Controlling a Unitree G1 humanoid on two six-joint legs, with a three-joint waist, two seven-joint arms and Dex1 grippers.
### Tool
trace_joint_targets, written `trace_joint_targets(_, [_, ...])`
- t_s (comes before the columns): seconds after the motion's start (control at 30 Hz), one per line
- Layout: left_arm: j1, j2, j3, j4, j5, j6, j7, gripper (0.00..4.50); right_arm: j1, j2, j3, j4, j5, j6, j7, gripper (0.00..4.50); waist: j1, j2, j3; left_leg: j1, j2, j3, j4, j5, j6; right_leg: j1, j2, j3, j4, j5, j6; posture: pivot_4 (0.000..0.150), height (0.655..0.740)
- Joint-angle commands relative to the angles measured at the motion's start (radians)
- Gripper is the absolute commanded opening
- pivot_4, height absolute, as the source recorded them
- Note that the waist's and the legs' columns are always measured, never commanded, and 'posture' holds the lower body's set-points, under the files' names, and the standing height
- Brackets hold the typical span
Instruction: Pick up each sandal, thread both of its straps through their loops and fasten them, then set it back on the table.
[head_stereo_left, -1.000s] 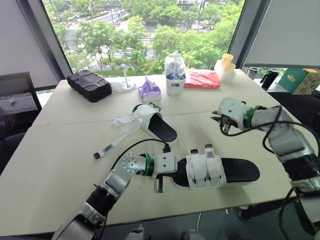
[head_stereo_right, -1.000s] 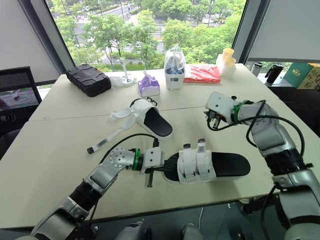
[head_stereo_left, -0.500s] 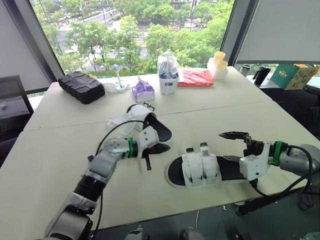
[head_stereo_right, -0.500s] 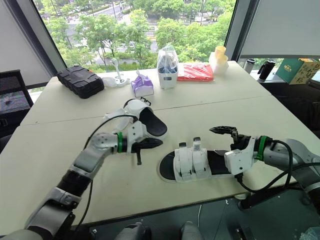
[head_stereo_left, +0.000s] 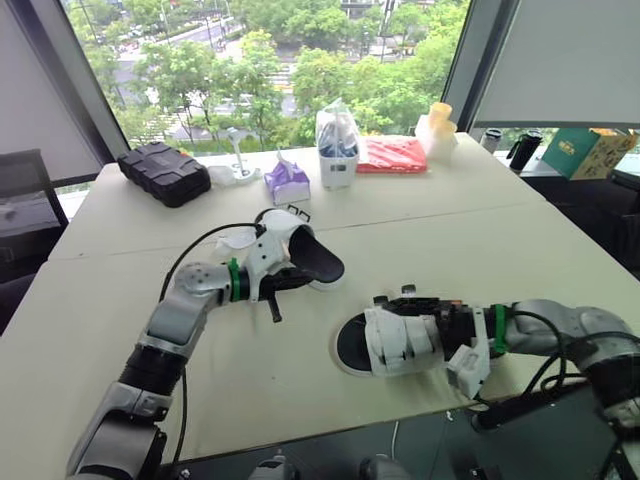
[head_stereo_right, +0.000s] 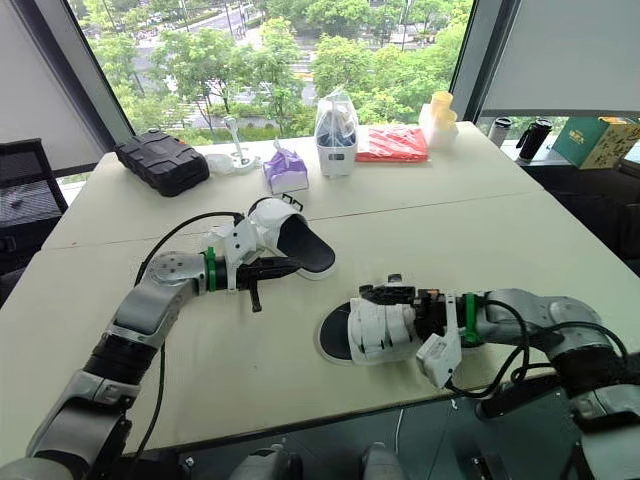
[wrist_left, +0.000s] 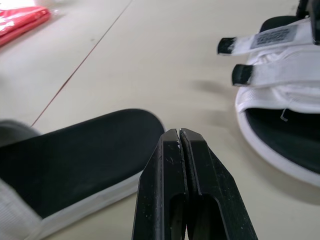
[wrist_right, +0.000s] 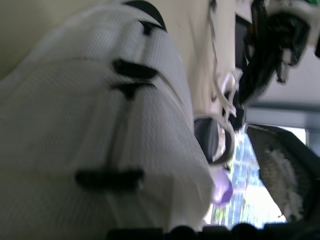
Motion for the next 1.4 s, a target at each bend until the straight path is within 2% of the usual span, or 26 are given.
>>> trace_joint_targets(0.03, [-0.021,0.014,0.028,-0.005,0.004,-0.022,0.013,0.0,-0.041,0.0,0.019,0.013,-0.065,-0.019,-0.085,2.15,0.0,0.0,0.0,0.0,0.0,0.0,0.0,0.0,0.0,0.0,0.0,0.0,0.0,0.0,0.0,0.15,0.74])
trace_joint_targets(0.17, [-0.008,0.02,0.043,-0.026,-0.006,-0.011,0.028,0.0,-0.068,-0.005,0.047,0.019,-0.095,-0.019,-0.13,0.16,-0.004,0.0,0.0,0.0,0.0,0.0,0.0,0.0,0.0,0.0,0.0,0.0,0.0,0.0,0.0,0.15,0.74])
trace_joint_targets(0.2, [-0.004,0.022,0.045,-0.03,-0.005,-0.012,0.03,0.0,-0.073,-0.01,0.05,0.024,-0.098,-0.012,-0.136,0.01,-0.008,0.0,0.0,0.0,0.0,0.0,0.0,0.0,0.0,0.0,0.0,0.0,0.001,0.0,0.0,0.15,0.74])
trace_joint_targets(0.3, [0.001,0.022,0.051,-0.036,-0.007,-0.01,0.036,0.0,-0.085,-0.032,0.051,0.054,-0.046,0.025,-0.114,0.01,-0.013,0.0,0.0,0.0,0.0,0.0,0.0,0.0,0.0,0.0,0.0,0.0,0.001,0.0,0.0,0.15,0.74])
trace_joint_targets(0.43, [-0.002,0.021,0.051,-0.032,-0.005,-0.016,0.043,0.0,-0.064,-0.028,-0.023,0.08,0.169,0.241,-0.003,0.01,-0.015,0.0,0.0,0.0,0.0,0.0,0.0,0.0,0.0,0.0,0.0,0.001,0.001,0.001,0.001,0.15,0.74])
trace_joint_targets(0.5, [-0.006,0.015,0.051,-0.03,-0.006,-0.018,0.048,0.0,-0.054,-0.021,-0.08,0.069,0.247,0.411,0.054,0.01,-0.015,0.0,0.0,0.0,0.0,0.0,0.0,0.0,0.0,0.0,0.0,0.001,0.001,0.001,0.001,0.15,0.74])
trace_joint_targets(0.6, [-0.011,0.009,0.049,-0.024,-0.005,-0.022,0.054,0.0,-0.075,0.031,-0.159,0.053,0.326,0.786,0.167,0.01,-0.013,0.0,0.0,0.0,0.0,0.0,0.0,0.0,0.0,0.0,0.0,0.001,0.001,0.001,0.002,0.15,0.74])
trace_joint_targets(0.73, [-0.016,-0.001,0.038,-0.015,0.004,-0.032,0.056,0.0,-0.181,0.16,-0.2,0.056,0.326,1.236,0.188,0.01,-0.018,0.0,0.0,0.0,0.0,0.0,0.0,0.0,0.0,-0.001,0.0,0.001,0.002,0.002,0.002,0.15,0.74])
trace_joint_targets(0.87, [-0.021,-0.006,0.032,-0.027,0.015,-0.035,0.063,0.0,-0.308,0.268,-0.106,0.173,0.202,1.514,0.095,0.01,-0.02,0.001,0.0,0.0,0.0,0.001,-0.001,0.0,0.0,-0.005,0.0,0.001,0.007,0.002,0.002,0.15,0.74])
trace_joint_targets(1.13, [-0.018,0.003,0.037,-0.058,0.013,-0.022,0.073,0.0,-0.418,0.378,0.009,0.381,0.191,1.646,0.008,0.01,-0.015,0.001,0.0,-0.001,-0.001,0.001,-0.01,0.004,-0.005,-0.01,-0.001,0.001,0.008,0.002,0.002,0.15,0.74])
trace_joint_targets(1.3, [0.012,0.021,0.047,-0.125,0.021,0.006,0.108,0.0,-0.454,0.39,0.165,0.522,0.109,1.607,-0.016,0.01,-0.02,0.001,0.0,0.0,-0.001,0.0,-0.01,0.004,-0.006,-0.01,-0.001,0.001,0.009,0.002,0.002,0.15,0.74])
trace_joint_targets(1.4, [0.025,0.03,0.043,-0.148,0.024,0.019,0.122,0.0,-0.461,0.397,0.171,0.55,0.136,1.592,-0.016,1.36,-0.019,0.001,0.0,0.0,-0.001,0.0,-0.01,0.004,-0.006,-0.009,-0.001,0.001,0.009,0.002,0.002,0.15,0.74])
